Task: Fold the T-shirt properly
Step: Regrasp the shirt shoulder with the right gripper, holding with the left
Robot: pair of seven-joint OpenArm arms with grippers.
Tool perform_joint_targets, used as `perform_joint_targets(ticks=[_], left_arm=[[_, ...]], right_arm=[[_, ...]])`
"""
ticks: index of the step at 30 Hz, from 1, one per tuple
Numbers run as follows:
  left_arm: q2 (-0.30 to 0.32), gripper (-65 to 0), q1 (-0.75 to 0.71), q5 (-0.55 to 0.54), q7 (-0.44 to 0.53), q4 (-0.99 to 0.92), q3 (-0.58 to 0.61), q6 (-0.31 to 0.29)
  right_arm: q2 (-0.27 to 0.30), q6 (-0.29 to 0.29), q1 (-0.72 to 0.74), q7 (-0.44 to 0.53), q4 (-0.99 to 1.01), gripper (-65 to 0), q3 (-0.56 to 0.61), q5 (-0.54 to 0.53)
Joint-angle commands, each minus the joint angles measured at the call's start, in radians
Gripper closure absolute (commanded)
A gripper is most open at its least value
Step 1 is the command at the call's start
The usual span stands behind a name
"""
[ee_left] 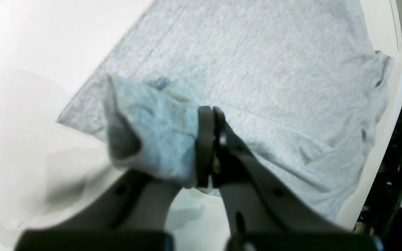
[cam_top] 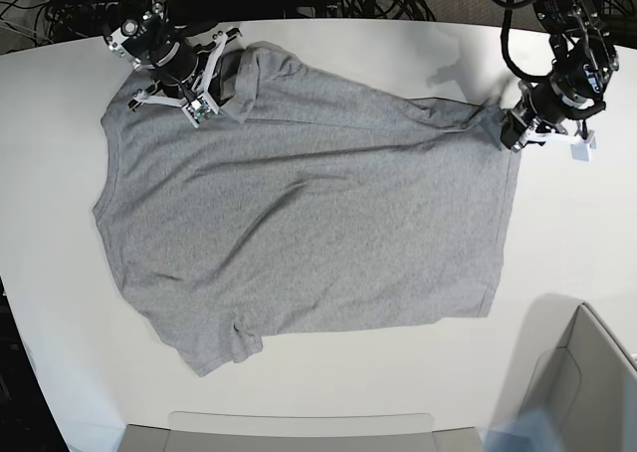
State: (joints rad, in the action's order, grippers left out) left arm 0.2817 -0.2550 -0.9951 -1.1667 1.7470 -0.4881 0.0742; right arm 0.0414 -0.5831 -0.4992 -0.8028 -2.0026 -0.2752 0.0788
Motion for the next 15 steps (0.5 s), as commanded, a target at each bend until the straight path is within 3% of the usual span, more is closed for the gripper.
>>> perform_joint_targets(ticks=[1,10,15], left_arm=[[0.012,0.0,0.004,-0.020,0.008,0.014,-0.004,-0.003],[0.012,0.0,-0.017,-0.021,0.008,0.014,-0.010,-0.003],[0.012,0.0,-0.045,-0.025,0.009,0.014,-0.011,-0.003]], right_arm=[[0.002,0.002,-0.008,0.020,-0.033,0.0,-0.002,-0.009],[0.002,0.002,-0.083,0.024,-0.057,0.0,-0.016,-0.023],[0.002,0.002,-0.092,0.026,-0.060,0.0,-0.169,-0.224]])
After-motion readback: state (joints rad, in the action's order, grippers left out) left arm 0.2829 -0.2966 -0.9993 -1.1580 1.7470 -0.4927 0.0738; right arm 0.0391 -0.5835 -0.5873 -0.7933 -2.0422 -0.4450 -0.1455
